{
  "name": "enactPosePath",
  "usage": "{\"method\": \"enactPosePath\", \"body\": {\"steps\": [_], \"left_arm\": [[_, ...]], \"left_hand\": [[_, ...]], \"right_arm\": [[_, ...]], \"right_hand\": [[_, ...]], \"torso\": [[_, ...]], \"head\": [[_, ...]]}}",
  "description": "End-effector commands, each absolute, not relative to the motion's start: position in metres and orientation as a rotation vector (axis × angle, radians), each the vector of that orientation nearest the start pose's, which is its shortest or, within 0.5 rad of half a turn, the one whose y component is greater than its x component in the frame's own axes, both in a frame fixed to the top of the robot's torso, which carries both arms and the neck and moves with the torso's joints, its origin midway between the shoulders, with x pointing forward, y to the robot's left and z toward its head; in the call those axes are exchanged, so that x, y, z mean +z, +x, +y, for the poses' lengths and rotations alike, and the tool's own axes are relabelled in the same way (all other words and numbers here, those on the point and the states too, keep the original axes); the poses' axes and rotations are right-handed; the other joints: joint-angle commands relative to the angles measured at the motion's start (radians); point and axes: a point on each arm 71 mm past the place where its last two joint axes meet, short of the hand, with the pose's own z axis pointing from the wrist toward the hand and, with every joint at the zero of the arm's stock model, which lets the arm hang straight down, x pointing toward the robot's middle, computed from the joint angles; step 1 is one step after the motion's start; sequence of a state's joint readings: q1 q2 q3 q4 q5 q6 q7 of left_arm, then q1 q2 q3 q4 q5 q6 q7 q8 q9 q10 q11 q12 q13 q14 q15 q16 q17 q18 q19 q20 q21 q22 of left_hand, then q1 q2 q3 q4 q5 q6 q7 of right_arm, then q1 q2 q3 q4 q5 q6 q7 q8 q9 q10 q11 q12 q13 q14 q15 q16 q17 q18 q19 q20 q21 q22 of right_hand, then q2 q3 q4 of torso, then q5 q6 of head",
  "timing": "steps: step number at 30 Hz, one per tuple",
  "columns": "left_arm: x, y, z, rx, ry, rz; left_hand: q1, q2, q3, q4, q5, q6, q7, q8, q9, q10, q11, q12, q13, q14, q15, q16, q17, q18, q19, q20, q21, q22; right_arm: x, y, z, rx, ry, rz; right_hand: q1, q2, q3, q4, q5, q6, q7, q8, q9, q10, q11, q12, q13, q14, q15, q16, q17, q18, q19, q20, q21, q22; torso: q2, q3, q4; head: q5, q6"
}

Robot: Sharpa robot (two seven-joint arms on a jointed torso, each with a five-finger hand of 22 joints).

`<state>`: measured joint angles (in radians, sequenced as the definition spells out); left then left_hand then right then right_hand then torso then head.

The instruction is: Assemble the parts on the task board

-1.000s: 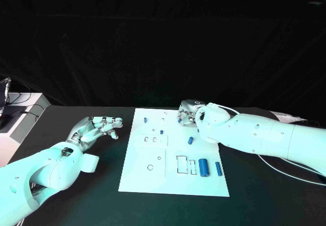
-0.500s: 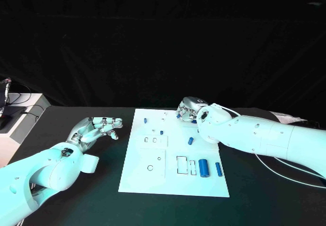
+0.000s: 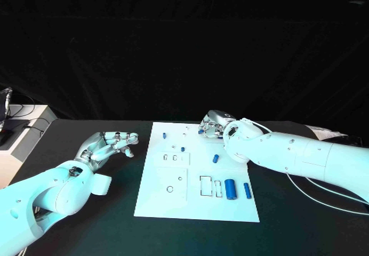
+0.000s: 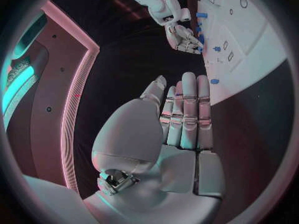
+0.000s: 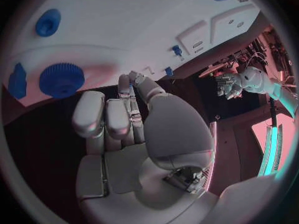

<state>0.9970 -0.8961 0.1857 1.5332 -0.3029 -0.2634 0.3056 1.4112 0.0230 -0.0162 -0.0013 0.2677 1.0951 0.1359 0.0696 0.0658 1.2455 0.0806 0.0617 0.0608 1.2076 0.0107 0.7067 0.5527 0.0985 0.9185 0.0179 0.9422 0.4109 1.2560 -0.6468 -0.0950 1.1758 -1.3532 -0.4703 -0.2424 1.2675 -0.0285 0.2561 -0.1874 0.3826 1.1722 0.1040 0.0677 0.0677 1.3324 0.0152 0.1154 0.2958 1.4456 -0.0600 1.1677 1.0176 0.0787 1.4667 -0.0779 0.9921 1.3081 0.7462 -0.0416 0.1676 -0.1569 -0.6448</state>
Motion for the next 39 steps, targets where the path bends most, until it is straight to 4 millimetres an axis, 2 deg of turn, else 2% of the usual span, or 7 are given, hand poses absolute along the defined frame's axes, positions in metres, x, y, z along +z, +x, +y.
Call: {"method": "enactPosePath", "body": {"steps": [1,6,16,18,25,33,39], "left_arm": [[-0.191,0.478,0.231,-1.501,-0.955,1.478],[-0.191,0.478,0.231,-1.5,-0.955,1.477],[-0.191,0.477,0.232,-1.497,-0.956,1.477],[-0.191,0.477,0.233,-1.496,-0.957,1.478],[-0.192,0.477,0.233,-1.495,-0.958,1.479],[-0.193,0.477,0.234,-1.493,-0.96,1.48],[-0.193,0.477,0.234,-1.492,-0.961,1.482]], "left_hand": [[0.001,-0.001,0.005,0.0,0.0,-0.007,0.003,-0.004,-0.001,-0.007,-0.002,0.002,0.001,-0.006,0.0,-0.002,-0.001,0.015,-0.01,0.0,0.006,-0.002],[0.001,-0.001,0.005,0.0,0.0,-0.007,0.003,-0.004,-0.001,-0.007,-0.002,0.002,0.001,-0.006,0.0,-0.002,-0.001,0.015,-0.01,0.0,0.006,-0.002],[0.001,-0.001,0.005,0.0,0.0,-0.007,0.003,-0.004,-0.001,-0.007,-0.002,0.002,0.001,-0.006,0.0,-0.002,-0.001,0.015,-0.01,0.0,0.006,-0.002],[0.001,-0.001,0.005,0.0,0.0,-0.007,0.003,-0.004,-0.001,-0.007,-0.002,0.002,0.001,-0.006,0.0,-0.002,-0.001,0.015,-0.01,0.0,0.006,-0.002],[0.001,-0.001,0.005,0.0,0.0,-0.007,0.003,-0.004,-0.001,-0.007,-0.002,0.002,0.001,-0.006,0.0,-0.002,-0.001,0.015,-0.01,0.0,0.006,-0.002],[0.001,-0.001,0.005,0.0,0.0,-0.007,0.003,-0.004,-0.001,-0.007,-0.002,0.002,0.001,-0.006,0.0,-0.002,-0.001,0.015,-0.01,0.0,0.006,-0.002],[-0.001,-0.002,0.008,-0.001,0.0,-0.008,0.004,-0.003,0.0,-0.009,-0.001,0.002,0.001,-0.006,0.0,-0.001,-0.003,0.015,-0.01,0.001,0.007,-0.003]], "right_arm": [[-0.19,0.554,-0.218,0.469,0.154,1.573],[-0.194,0.553,-0.22,0.496,0.186,1.57],[-0.204,0.55,-0.224,0.541,0.247,1.575],[-0.206,0.55,-0.225,0.544,0.258,1.58],[-0.212,0.551,-0.229,0.533,0.272,1.612],[-0.215,0.549,-0.228,0.513,0.234,1.608],[-0.214,0.547,-0.226,0.509,0.207,1.587]], "right_hand": [[0.002,-0.006,0.006,0.002,-0.002,-0.004,0.01,-0.002,0.002,0.008,0.006,-0.033,-0.063,-0.003,0.007,-0.004,-0.003,0.023,0.049,0.007,-0.007,0.128],[0.007,-0.008,0.014,0.001,0.001,-0.01,0.015,-0.002,0.002,0.009,0.016,-0.047,-0.181,-0.004,0.013,-0.008,-0.017,0.031,0.051,0.014,-0.023,0.125],[0.012,-0.007,0.022,-0.003,0.008,-0.018,0.021,-0.004,0.001,-0.012,0.026,-0.053,-0.223,-0.007,0.02,-0.011,-0.029,0.035,0.05,0.018,-0.04,0.122],[0.007,-0.007,0.034,-0.004,0.011,-0.022,0.024,-0.004,0.002,-0.035,0.035,-0.052,-0.231,-0.008,0.027,-0.014,-0.034,0.04,0.05,0.025,-0.051,0.119],[-0.004,-0.016,0.049,-0.002,0.005,-0.028,0.026,-0.004,0.002,-0.042,0.038,-0.054,-0.232,-0.009,0.03,-0.013,-0.043,0.047,0.052,0.031,-0.061,0.119],[-0.016,-0.045,0.026,0.01,0.002,-0.056,0.034,-0.004,0.001,-0.055,0.044,-0.053,-0.231,-0.011,0.034,-0.015,-0.055,0.051,0.053,0.035,-0.075,0.116],[-0.018,-0.071,-0.009,0.021,-0.002,-0.114,0.034,-0.005,0.0,-0.088,0.054,-0.053,-0.231,-0.014,0.041,-0.025,-0.075,0.06,0.053,0.041,-0.109,0.108]], "torso": [[0.0,0.0,0.0015],[0.0,-0.0004,0.0017],[0.001,0.0007,0.0004],[0.0,-0.0002,0.0008],[-0.001,-0.0009,0.0014],[-0.001,-0.0011,0.0021],[-0.001,-0.0021,0.0022]], "head": [[0.0,-0.002],[0.002,-0.004],[0.005,-0.007],[0.005,-0.007],[0.003,-0.009],[0.002,-0.009],[0.003,-0.009]]}}
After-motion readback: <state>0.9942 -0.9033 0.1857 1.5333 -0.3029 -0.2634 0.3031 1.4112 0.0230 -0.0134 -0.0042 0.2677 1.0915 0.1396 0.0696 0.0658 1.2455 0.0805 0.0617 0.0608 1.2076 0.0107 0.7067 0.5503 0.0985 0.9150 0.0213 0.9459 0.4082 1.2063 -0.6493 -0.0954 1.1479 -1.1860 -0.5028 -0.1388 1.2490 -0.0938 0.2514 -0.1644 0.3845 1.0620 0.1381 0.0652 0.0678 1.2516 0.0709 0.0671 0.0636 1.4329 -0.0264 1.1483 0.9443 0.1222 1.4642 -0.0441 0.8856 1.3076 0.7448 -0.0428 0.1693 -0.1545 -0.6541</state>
